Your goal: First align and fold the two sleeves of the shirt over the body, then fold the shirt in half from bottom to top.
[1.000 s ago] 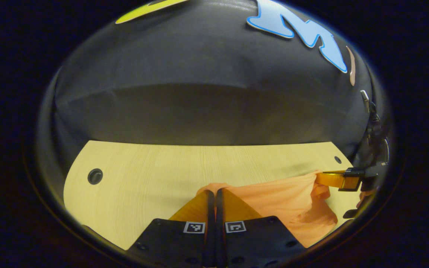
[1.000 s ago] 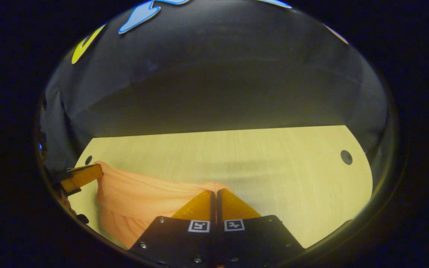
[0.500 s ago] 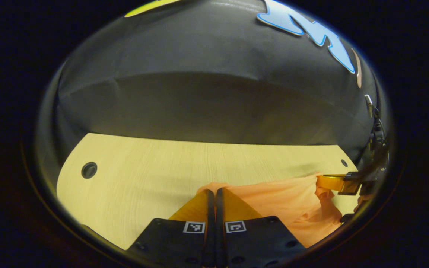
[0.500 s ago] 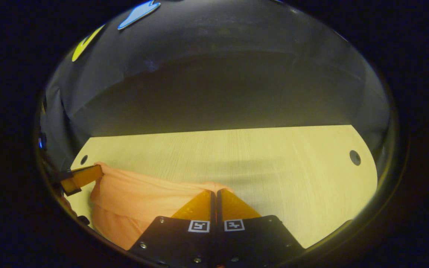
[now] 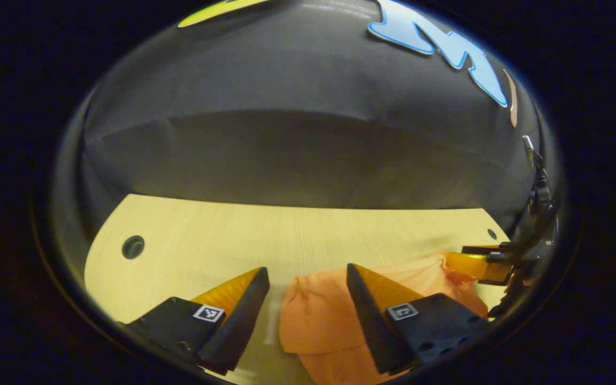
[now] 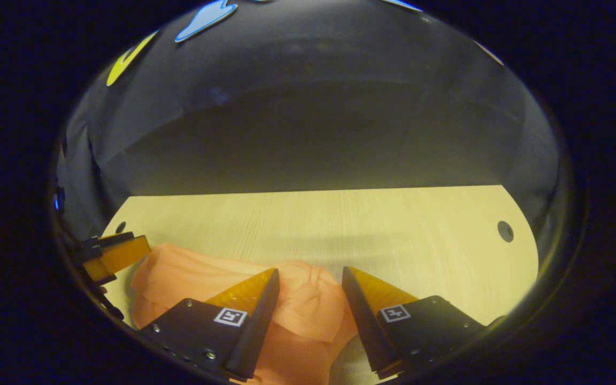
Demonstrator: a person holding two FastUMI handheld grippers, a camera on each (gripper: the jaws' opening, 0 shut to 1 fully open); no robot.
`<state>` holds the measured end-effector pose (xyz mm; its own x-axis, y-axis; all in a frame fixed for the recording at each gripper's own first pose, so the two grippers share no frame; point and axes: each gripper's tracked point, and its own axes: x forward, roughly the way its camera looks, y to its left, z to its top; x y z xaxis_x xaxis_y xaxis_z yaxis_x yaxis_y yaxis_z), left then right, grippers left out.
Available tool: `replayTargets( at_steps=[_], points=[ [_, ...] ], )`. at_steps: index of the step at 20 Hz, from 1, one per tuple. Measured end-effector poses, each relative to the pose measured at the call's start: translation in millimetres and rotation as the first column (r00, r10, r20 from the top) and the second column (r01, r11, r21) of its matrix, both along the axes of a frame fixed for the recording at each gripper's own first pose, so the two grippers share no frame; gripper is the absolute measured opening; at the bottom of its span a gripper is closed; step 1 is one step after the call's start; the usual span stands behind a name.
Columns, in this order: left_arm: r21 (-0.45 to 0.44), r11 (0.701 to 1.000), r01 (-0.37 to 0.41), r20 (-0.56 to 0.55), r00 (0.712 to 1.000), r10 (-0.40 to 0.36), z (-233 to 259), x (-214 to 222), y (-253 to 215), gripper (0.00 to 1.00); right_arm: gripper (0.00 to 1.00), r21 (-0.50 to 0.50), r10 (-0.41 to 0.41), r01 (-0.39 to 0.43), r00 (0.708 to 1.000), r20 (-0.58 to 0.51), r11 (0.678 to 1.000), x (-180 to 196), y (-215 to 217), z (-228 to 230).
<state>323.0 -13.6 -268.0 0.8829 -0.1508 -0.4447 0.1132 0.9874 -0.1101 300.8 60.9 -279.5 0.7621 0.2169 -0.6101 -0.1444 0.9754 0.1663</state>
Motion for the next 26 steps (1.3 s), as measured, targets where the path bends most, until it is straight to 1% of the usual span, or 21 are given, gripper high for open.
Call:
replayTargets(
  at_steps=[1,2,3,4,5,6,7,9,10,11,12,13,14,15,17,22,23,24,26],
  points=[
    [0.009,1.000,-0.005,0.007,1.000,0.005,6,-3,3,0.97,0.70,0.007,0.002,-0.002,1.000,0.003,1.000,-3,0,5],
    [0.020,1.000,-0.008,0.010,1.000,0.007,12,-6,4,0.96,0.85,0.006,0.000,-0.001,1.000,0.006,1.000,-5,-1,10],
    [0.028,1.000,-0.009,0.010,1.000,0.009,17,-10,3,0.94,0.87,0.004,0.001,-0.001,1.000,0.003,1.000,-8,-1,15],
    [0.033,0.999,-0.012,0.010,1.000,0.011,24,-14,3,0.94,0.82,0.002,0.001,-0.001,1.000,0.001,1.000,-12,-3,20],
    [0.034,0.999,-0.017,0.011,1.000,0.016,31,-19,5,0.92,0.82,0.001,0.003,-0.003,1.000,-0.001,1.000,-17,-3,25],
    [0.032,0.999,-0.022,0.013,1.000,0.022,37,-24,5,0.92,0.88,0.000,0.006,-0.006,1.000,0.000,1.000,-22,-3,33],
    [0.029,0.999,-0.026,0.015,1.000,0.026,46,-32,5,0.95,0.88,-0.003,0.009,-0.009,1.000,0.005,1.000,-27,-3,41],
    [0.028,0.999,-0.034,0.017,0.999,0.034,62,-46,6,0.94,0.88,-0.006,0.013,-0.013,1.000,0.017,1.000,-36,-3,60],
    [0.033,0.999,-0.040,0.020,0.999,0.039,72,-54,8,0.94,0.88,0.002,0.014,-0.014,1.000,0.023,1.000,-41,-2,71],
    [0.038,0.998,-0.044,0.024,0.999,0.043,82,-63,9,0.96,0.88,0.014,0.014,-0.015,1.000,0.024,1.000,-47,-2,81],
    [0.043,0.998,-0.047,0.029,0.999,0.046,93,-72,9,0.94,0.88,0.028,0.014,-0.015,1.000,0.025,1.000,-56,-1,93],
    [0.047,0.998,-0.049,0.034,0.998,0.047,104,-81,8,0.95,0.87,0.040,0.014,-0.015,1.000,0.027,0.999,-62,1,104],
    [0.052,0.997,-0.055,0.039,0.998,0.053,115,-91,9,0.94,0.88,0.046,0.014,-0.016,0.999,0.029,0.999,-69,0,115],
    [0.053,0.997,-0.057,0.043,0.998,0.055,125,-102,8,0.96,0.87,0.047,0.016,-0.017,0.999,0.032,0.999,-76,-1,125],
    [0.048,0.997,-0.056,0.052,0.997,0.053,142,-122,2,0.95,0.87,0.040,0.023,-0.024,0.999,0.044,0.999,-93,-7,142],
    [0.030,0.999,-0.042,0.100,0.994,0.039,184,-179,-9,0.95,0.87,0.013,0.056,-0.058,0.992,0.110,0.998,-137,-5,194],
    [0.030,0.999,-0.037,0.121,0.992,0.033,194,-191,-13,0.94,0.88,0.013,0.060,-0.063,0.989,0.137,0.998,-148,-6,206],
    [0.032,0.999,-0.032,0.144,0.989,0.027,204,-202,-17,0.97,0.88,0.016,0.062,-0.065,0.985,0.163,0.998,-158,-6,217],
    [0.041,0.999,-0.026,0.184,0.983,0.018,225,-224,-27,0.95,0.87,0.022,0.064,-0.071,0.974,0.218,0.997,-180,-8,240]
  ],
)
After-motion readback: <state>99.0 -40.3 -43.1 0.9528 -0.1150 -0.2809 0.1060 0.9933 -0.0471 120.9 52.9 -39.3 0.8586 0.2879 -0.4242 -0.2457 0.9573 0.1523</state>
